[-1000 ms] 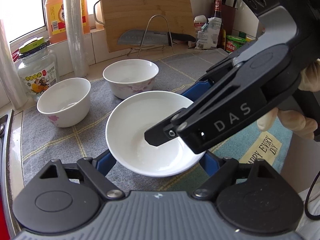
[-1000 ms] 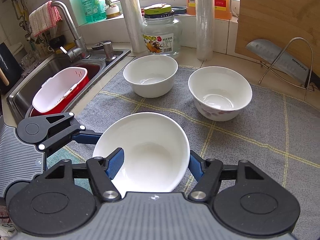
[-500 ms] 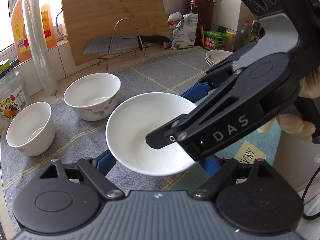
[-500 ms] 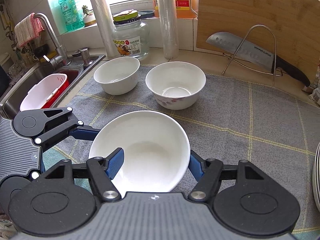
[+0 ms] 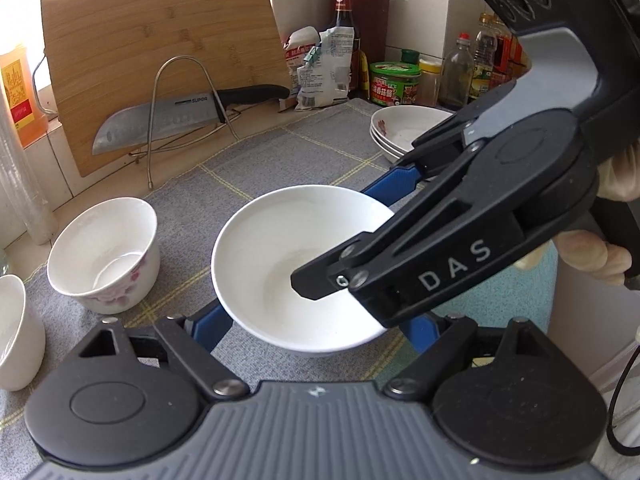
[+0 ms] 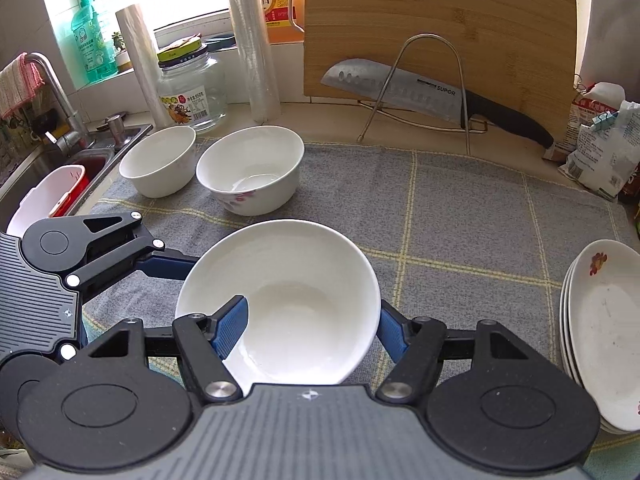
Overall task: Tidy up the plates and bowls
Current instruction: 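Lift the white bowl with the right tool toward the left tool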
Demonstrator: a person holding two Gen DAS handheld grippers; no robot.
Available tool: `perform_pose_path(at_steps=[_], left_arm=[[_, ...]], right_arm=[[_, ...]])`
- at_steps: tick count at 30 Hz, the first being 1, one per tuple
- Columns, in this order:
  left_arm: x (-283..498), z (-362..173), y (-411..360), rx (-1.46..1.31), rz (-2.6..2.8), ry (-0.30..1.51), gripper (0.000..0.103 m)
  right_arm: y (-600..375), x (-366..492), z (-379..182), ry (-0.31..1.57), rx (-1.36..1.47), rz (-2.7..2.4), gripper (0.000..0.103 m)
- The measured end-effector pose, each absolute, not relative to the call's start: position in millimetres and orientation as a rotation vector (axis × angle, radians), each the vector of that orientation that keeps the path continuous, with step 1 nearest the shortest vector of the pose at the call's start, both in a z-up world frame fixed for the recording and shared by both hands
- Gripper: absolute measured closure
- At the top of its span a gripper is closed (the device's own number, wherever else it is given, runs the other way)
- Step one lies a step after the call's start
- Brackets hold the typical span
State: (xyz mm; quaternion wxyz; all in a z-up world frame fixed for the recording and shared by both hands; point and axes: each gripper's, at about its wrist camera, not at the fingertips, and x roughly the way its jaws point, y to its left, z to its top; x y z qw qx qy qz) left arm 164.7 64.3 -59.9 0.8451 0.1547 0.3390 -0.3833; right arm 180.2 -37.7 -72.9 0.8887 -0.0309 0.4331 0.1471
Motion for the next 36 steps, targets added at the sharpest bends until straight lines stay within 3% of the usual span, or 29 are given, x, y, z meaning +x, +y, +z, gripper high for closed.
perform_pose_path(at_steps=[22,29,36], left_arm=[[182.5,-78.6,29.1,0.349,-0.836,0.752,0.014],[179.8,-78.2,31.4,0.338,-0.806,0.739,0.008],[172.1,-72.3,51.8,0.284,-0.714,0.769,0.006]], right_arm=[[-74.7,199.5,-94.4,0.929,-0.052,0.270,0.029],[-73.5,195.1,-94.0,0.911,-0.071,0.263,0.004],[-81.8,195.0,-83.7,0.874,-0.091,0.292,0.000]])
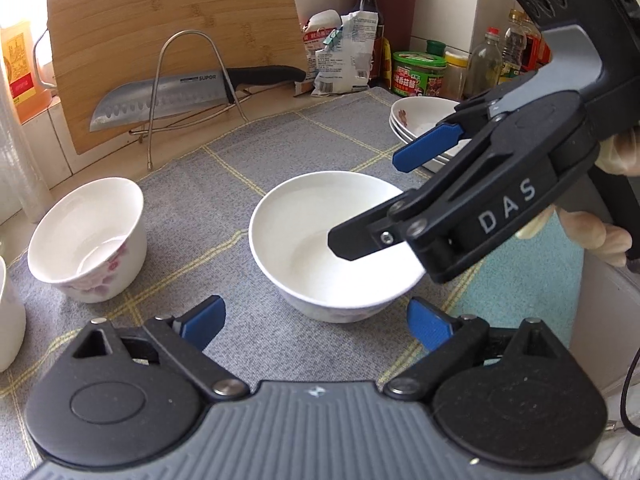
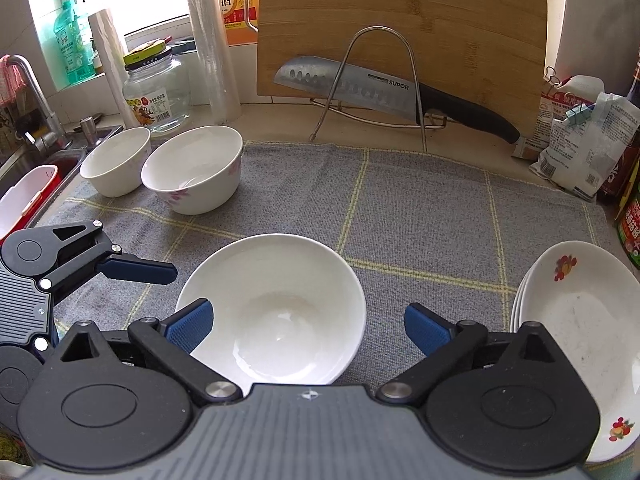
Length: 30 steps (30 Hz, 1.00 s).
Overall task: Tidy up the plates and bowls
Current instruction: 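Lift the white bowl with the right tool toward the left tool, then rub inside the bowl with the left tool fingertips while the right tool holds it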
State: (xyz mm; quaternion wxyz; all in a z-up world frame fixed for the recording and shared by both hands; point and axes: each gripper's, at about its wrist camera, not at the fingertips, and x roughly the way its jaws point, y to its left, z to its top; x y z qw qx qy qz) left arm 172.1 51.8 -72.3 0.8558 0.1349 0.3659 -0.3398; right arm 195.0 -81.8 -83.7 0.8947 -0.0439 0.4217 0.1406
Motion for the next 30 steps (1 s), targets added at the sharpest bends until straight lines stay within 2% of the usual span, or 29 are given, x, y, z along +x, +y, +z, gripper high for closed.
perform_pose_path(at_steps=[14,25,30], left_arm=[[162.3,-41.4,108.8,0.204,-0.392,0.807,0.005],[226.8,-9.6,161.1,0.266,-0.523,0.736,0.005],[264.5,-6.4,168.2,0.267,-0.524,0.777,0.005]], right_arm=[[-52.4,225.5,-66.0,0.768,-0.208,0.477,0.000],[6.1,218.4,-72.0,0.774,-0.254,0.342,0.000],[24.8,221.4,-73.9,0.781,-0.272,0.307,0.000]])
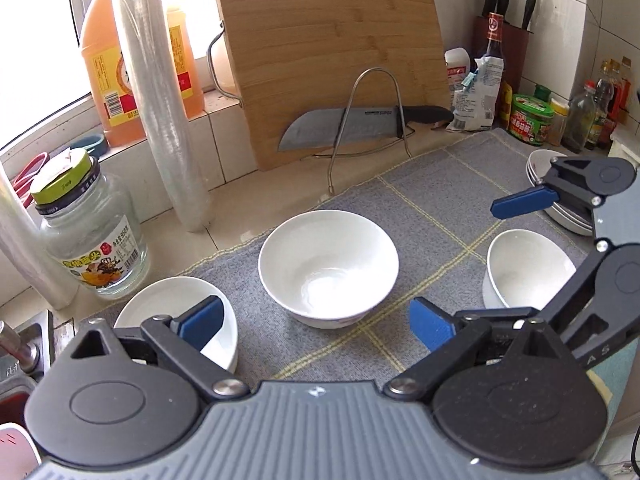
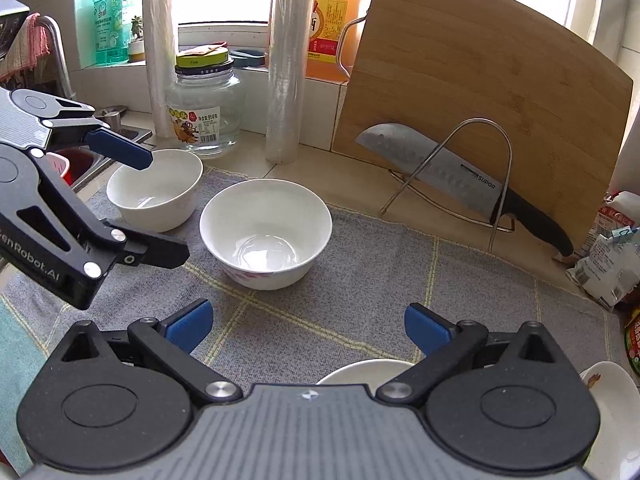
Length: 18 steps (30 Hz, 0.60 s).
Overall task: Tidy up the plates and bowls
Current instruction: 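Rub inside the bowl with the left tool fingertips while the right tool holds it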
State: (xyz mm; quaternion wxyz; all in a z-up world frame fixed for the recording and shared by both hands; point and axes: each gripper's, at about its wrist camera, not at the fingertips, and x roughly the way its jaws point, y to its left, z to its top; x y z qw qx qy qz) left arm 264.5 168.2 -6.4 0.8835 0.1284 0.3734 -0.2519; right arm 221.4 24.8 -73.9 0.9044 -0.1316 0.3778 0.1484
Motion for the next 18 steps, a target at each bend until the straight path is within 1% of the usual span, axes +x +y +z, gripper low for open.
perform_pose_path(at_steps=[4,13,18], left_arm=[[283.9,-6.6,170.5,0.221,-0.562,0.802,0.004],[326.9,-20.2,153.9,0.221,-0.553,0.864,0.005],[348.2,-29.9,148.0,0.209,-0.587,0.905,0.007]], right_arm=[[33.8,226.5,-77.9,0.767,-0.304,0.311,0.000],[52.6,244.4,-92.2,0.782,-0.324,0.308,0.000],[61.4,257.4,-97.3,0.788,-0.322,0.323,0.000]])
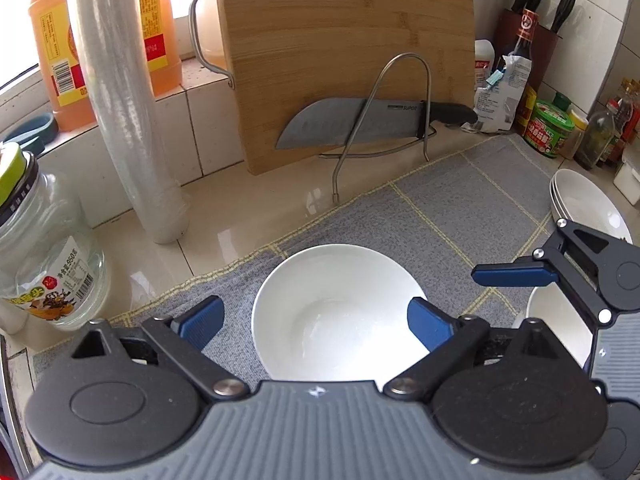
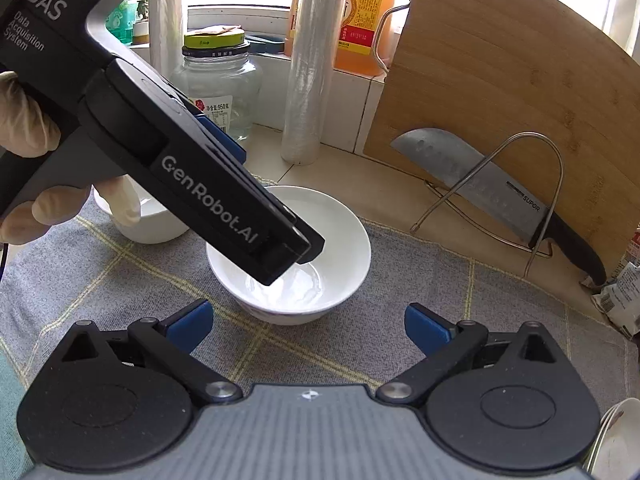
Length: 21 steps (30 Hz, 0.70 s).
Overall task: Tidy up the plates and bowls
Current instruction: 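Rub inside the bowl with the left tool fingertips while the right tool holds it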
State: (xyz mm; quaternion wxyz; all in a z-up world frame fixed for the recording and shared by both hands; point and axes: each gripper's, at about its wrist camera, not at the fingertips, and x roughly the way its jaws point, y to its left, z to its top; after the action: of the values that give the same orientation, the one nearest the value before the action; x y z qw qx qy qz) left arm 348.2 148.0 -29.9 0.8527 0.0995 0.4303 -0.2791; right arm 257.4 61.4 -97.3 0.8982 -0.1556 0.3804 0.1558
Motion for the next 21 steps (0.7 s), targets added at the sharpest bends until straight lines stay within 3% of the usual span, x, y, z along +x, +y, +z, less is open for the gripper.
perform_pose_path(at_steps=[9,18,21], left_arm=[[373.4,-45.4,144.7,0.182,-0.636,0.975,0.015],[381.4,-53.0,144.5,0.172,-0.656,1.006,0.021],[381.1,-53.4,144.9,0.164,-0.665,1.007,0.028]], right_arm=[[73.7,278.4,-109.8,0.830,-0.323,0.332,0.002],[74.1,286.9,-114.0,0.852,-0.309,0.352,0.013],[74.7,286.7,-112.8,0.849,-0.308,0.358,0.015]])
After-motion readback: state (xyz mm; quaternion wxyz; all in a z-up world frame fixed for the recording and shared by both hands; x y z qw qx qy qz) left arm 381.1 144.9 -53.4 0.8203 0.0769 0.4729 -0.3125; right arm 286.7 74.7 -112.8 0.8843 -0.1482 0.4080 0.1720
